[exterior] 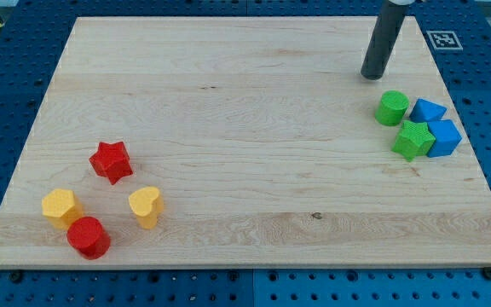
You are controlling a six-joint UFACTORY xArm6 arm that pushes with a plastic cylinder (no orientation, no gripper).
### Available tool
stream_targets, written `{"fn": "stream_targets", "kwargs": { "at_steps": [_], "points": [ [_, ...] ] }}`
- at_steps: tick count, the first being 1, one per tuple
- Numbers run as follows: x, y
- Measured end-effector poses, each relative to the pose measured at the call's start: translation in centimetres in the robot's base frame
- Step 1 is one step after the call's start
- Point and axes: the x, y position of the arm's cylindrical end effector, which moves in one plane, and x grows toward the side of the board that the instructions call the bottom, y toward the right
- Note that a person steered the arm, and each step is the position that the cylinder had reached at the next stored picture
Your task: Push the green circle to the green star
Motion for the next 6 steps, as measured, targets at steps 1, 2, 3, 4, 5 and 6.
{"fn": "stream_targets", "kwargs": {
  "at_steps": [1, 2, 3, 4, 5, 6],
  "points": [
    [1.6, 0.0],
    [3.1, 0.0],
    [4.8, 0.0],
    [6.2, 0.0],
    [6.6, 0.1],
    [6.0, -0.4]
  ]
}}
